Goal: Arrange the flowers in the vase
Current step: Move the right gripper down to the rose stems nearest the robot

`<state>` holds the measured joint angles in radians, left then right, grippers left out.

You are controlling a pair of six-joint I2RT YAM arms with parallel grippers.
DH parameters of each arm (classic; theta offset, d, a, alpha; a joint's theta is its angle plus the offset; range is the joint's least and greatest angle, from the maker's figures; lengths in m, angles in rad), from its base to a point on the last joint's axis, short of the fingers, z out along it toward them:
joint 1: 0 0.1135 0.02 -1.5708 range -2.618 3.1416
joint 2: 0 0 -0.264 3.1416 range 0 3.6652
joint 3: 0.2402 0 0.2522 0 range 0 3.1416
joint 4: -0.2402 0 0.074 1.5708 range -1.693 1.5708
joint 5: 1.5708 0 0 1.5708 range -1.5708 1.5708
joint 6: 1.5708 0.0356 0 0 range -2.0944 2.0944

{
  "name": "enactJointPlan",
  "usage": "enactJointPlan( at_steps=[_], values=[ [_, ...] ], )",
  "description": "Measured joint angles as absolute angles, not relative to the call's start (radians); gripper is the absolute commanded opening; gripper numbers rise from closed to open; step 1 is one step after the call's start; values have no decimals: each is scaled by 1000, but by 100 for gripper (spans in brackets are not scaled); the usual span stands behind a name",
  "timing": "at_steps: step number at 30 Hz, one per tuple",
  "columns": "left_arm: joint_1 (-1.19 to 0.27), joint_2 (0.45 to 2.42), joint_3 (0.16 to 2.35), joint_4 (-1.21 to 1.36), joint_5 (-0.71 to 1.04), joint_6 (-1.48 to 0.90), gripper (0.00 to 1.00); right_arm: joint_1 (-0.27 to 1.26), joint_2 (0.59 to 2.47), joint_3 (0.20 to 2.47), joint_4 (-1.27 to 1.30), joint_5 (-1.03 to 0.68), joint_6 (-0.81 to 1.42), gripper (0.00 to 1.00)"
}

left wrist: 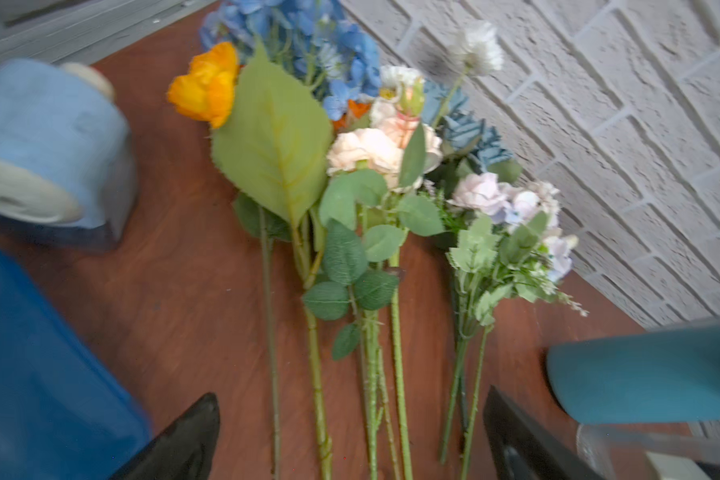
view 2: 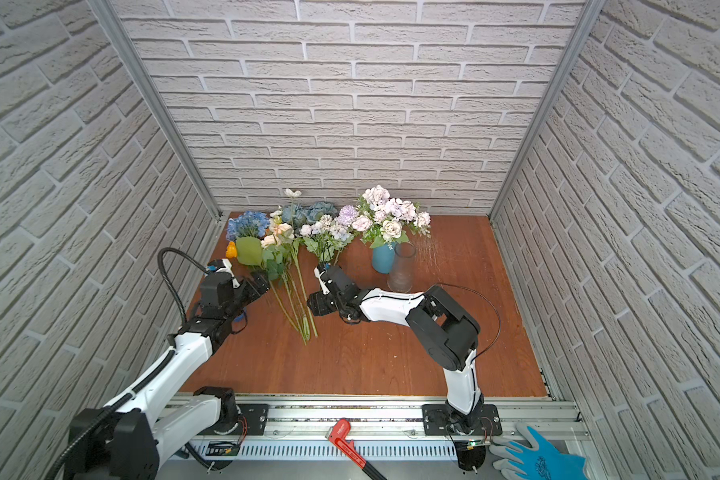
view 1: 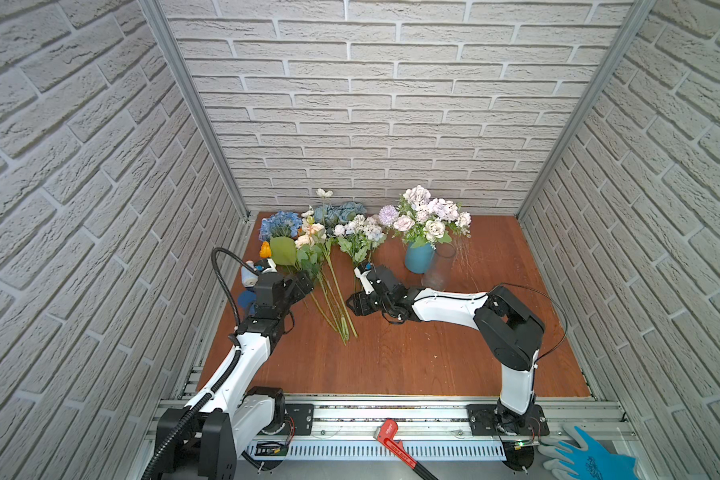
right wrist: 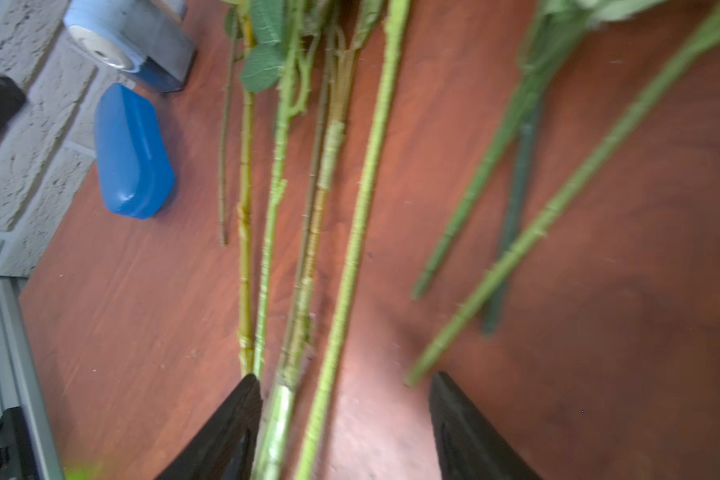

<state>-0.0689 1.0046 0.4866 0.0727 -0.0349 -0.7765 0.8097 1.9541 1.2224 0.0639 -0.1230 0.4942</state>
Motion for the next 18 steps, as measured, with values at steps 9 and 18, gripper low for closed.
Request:
enactJointPlan(
  at_steps=[9,18],
  values=[
    [51,994,410,75,-12,-866,98,859,2139,1457,68,-139,480,41],
    [52,1008,410,102,52,-869,98,861,2291,1617,20,-128,482,35]
  ],
)
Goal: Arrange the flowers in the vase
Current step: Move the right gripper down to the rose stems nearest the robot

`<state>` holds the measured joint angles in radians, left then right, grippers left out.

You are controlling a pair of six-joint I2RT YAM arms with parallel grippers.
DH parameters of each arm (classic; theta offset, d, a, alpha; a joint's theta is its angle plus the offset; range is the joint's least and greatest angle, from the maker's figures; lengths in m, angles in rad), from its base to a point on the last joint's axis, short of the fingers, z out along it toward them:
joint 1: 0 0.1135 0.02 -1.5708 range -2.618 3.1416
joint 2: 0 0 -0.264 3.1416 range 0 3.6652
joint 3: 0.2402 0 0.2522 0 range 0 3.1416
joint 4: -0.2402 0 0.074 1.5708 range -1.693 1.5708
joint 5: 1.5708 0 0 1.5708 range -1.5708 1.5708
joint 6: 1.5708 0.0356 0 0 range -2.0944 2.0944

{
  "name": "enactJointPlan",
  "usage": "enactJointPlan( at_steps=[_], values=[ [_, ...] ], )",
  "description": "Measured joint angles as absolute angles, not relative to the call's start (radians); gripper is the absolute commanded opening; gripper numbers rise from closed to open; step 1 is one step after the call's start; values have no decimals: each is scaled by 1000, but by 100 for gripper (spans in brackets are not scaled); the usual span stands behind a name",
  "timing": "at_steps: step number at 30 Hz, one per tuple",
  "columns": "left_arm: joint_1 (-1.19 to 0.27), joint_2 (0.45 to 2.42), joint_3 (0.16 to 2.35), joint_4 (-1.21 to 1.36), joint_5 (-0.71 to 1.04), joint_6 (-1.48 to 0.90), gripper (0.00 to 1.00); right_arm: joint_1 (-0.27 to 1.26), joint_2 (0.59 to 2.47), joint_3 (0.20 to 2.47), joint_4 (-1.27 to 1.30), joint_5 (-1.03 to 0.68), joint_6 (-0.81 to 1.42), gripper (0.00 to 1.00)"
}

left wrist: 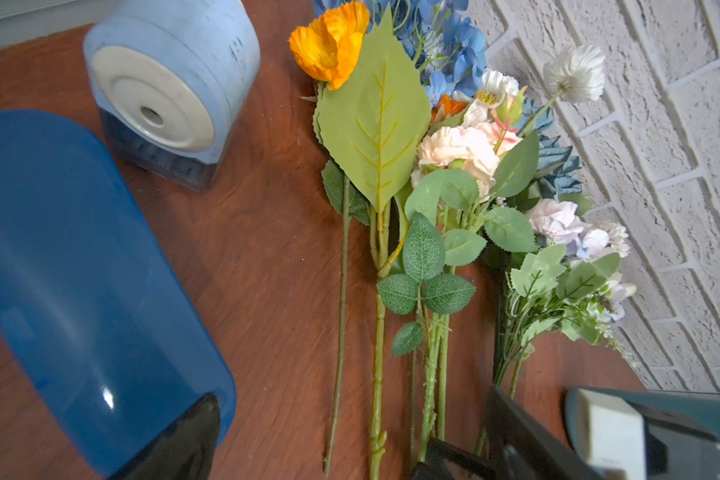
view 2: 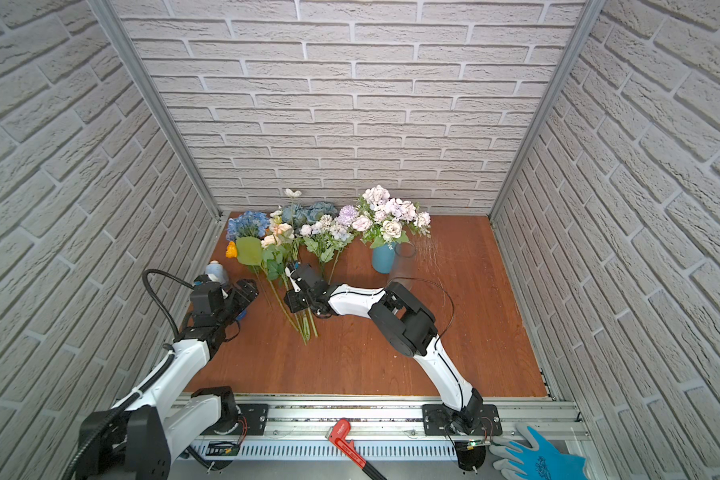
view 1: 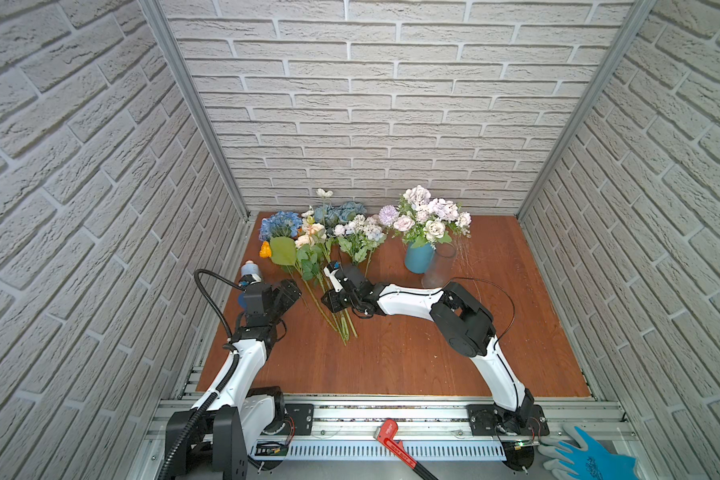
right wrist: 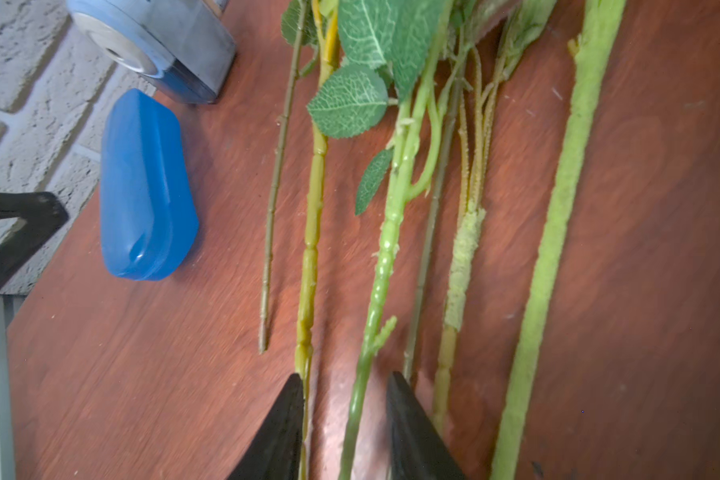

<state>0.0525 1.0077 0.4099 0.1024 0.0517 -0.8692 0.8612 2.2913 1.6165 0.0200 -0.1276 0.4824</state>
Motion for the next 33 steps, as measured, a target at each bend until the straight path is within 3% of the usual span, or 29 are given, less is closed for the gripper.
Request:
enactJointPlan(
  at_steps=[5,9,12,20,33],
  values=[
    [52,1030,410,115,75,-869,98,861,2300,1626,2,-105,482,30],
    [52,1034,410,125,87,-869,98,861,2302,1645,-1,-97,485,12],
    [52,1034,410,128,88,-869,98,861,2302,1650,1,-97,496,6],
    [56,975,410,116,57,-868,98,861,2280,1586,43,-99,498,6],
    [67,974,408,142,76,-868,98,825,2009,1335,71,-117,464,6]
  ],
)
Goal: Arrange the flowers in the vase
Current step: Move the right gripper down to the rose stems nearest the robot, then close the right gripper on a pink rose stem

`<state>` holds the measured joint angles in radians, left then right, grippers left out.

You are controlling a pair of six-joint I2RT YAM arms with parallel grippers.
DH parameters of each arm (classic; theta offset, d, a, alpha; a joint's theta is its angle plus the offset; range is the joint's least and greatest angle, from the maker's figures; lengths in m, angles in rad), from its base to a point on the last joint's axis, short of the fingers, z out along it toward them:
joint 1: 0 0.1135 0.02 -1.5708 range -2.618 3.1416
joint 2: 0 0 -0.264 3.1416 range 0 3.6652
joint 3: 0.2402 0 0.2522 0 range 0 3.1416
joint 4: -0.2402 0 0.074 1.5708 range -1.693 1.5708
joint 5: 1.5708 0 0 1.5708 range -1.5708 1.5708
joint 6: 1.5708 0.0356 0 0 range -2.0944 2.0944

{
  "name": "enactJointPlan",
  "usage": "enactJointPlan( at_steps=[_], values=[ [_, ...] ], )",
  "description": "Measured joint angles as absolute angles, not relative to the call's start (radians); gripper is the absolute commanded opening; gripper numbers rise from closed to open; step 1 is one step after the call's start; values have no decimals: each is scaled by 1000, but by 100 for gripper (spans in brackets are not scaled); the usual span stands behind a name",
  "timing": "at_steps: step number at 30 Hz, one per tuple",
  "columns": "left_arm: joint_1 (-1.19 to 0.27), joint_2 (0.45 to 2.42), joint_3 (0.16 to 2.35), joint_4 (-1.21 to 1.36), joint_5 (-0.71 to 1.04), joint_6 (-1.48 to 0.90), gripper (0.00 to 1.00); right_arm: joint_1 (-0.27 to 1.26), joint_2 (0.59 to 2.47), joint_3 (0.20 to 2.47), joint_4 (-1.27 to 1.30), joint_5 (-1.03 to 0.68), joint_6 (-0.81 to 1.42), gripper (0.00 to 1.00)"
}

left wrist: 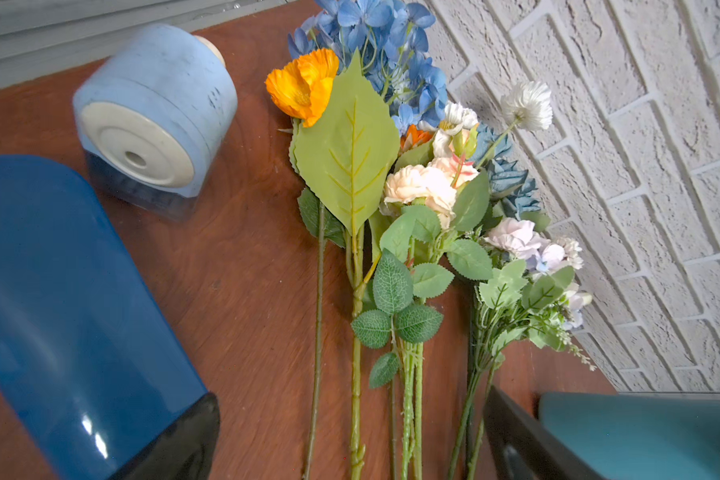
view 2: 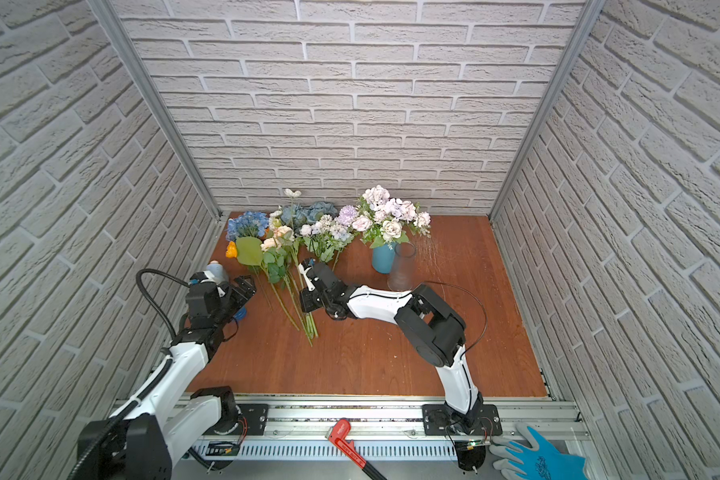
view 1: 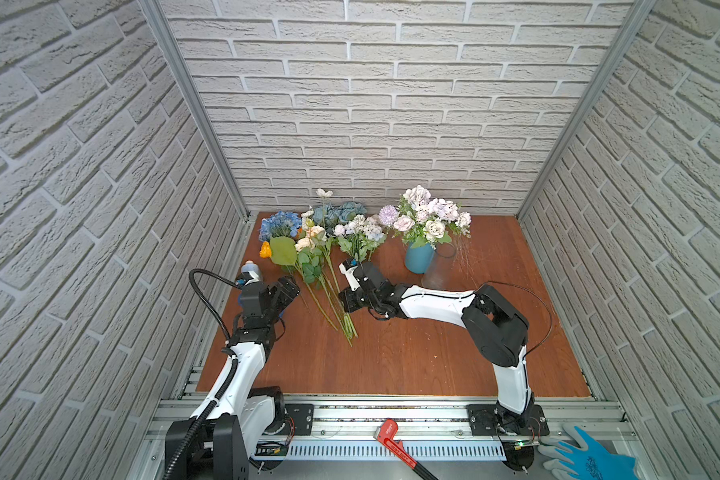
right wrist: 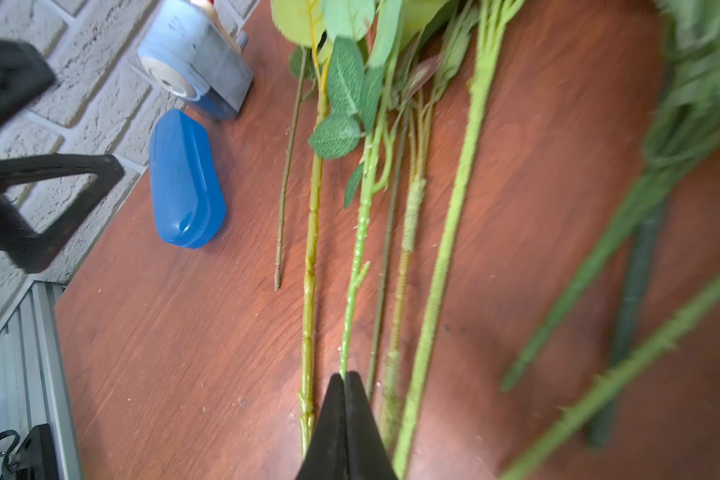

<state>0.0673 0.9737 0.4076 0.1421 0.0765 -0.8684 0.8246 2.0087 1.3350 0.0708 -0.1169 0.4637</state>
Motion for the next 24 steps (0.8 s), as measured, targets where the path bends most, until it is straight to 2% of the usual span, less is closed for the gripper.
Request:
enactJointPlan(
  at_steps=[4,7,9,24],
  values=[
    [67,1009,408,165,102,-873,98,812,2004,1340,48,-124,445,11],
    [66,1034,408,192,118,-881,98,817,2011,1364,25,-140,444,25],
    [64,1047,408,203,128,-885,98,828,2033,1404,19,-153,447,30],
    [49,1068,408,231,160,-887,98,875,2229,1572,-31,-138,490,30]
  ],
)
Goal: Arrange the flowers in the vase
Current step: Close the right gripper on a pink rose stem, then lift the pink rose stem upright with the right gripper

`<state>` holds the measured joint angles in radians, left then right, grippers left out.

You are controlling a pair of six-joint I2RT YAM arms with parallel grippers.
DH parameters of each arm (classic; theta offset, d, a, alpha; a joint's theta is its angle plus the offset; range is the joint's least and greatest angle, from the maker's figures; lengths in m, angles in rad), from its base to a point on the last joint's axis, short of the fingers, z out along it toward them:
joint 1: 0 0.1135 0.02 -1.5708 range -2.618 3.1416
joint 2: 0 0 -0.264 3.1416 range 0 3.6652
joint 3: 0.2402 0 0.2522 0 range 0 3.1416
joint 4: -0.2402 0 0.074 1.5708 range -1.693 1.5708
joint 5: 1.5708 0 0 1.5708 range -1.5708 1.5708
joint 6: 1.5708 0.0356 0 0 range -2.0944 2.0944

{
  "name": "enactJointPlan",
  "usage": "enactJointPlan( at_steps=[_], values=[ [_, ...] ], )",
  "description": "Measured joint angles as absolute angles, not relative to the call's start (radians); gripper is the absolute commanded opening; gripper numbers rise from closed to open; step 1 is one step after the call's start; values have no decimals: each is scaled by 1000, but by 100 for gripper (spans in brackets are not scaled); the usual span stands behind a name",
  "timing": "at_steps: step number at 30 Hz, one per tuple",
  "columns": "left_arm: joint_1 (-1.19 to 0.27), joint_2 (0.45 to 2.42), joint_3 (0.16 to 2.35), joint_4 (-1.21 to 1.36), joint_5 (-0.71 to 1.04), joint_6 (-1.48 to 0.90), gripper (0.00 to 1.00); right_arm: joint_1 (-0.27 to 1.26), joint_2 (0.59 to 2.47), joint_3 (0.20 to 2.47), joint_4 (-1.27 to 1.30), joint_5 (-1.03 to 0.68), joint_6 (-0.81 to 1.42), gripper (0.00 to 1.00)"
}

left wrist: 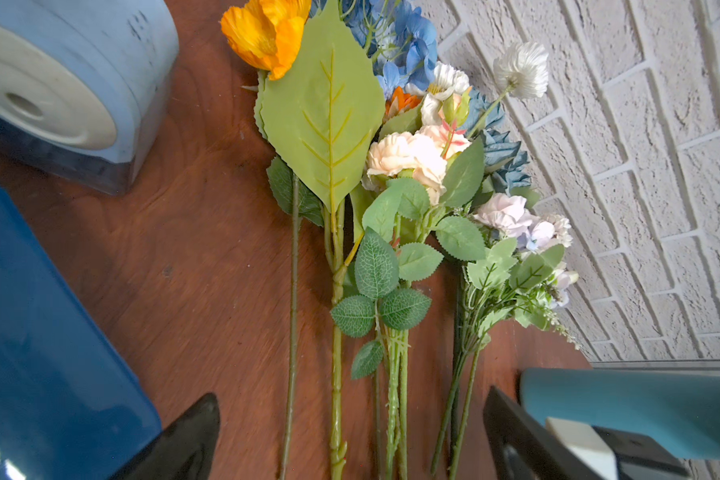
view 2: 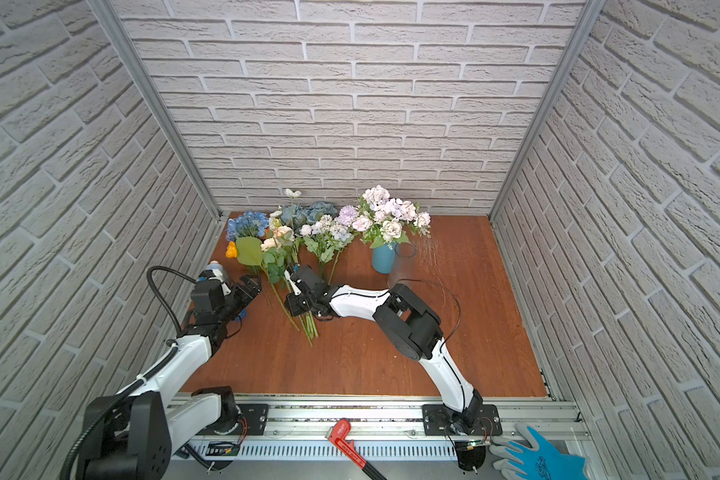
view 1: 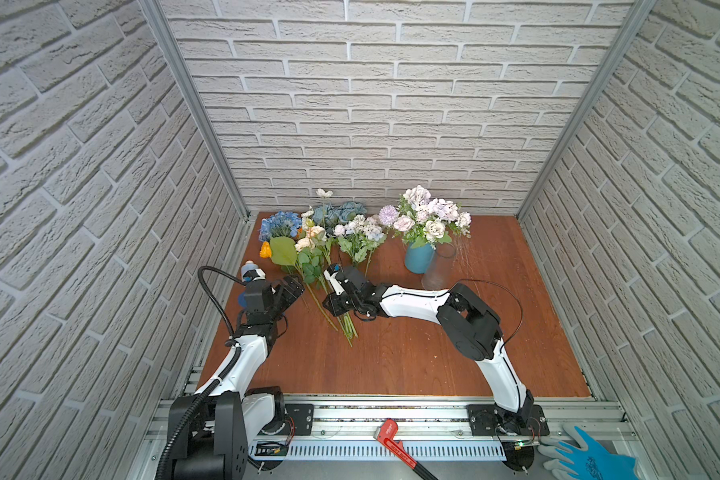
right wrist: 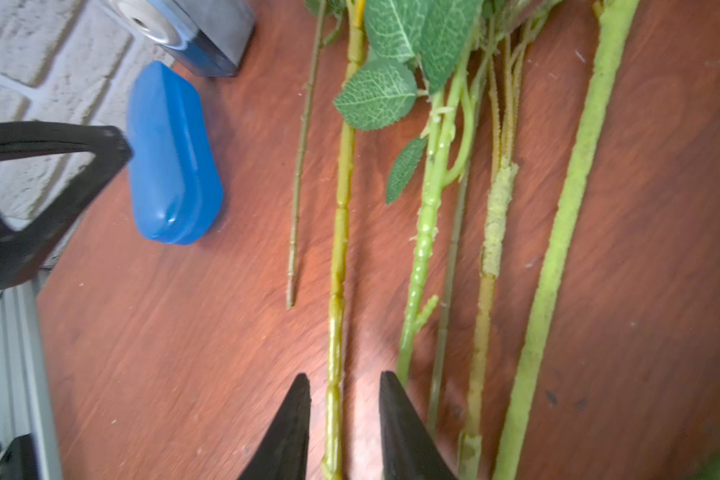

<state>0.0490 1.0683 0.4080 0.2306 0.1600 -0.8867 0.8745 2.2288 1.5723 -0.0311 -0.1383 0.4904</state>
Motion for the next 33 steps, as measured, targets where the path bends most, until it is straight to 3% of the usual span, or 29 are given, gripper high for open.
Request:
enactJointPlan(
  at_steps=[14,16,19,23,33],
  values=[
    [18,1069,408,240,163,-884,98,877,2293,1622,-73,-46,490,28],
    [14,1069,408,239,163,-884,98,878,2299,1630,-74,-45,491,24],
    [10,1069,408,239,163,-883,98,878,2301,1633,-79,-42,491,6],
    [10,1067,408,237,163,-883,98,878,2296,1620,-72,-47,496,6],
    [10,942,432,246,181,-883,98,833,2041,1438,-33,-171,495,6]
  ],
)
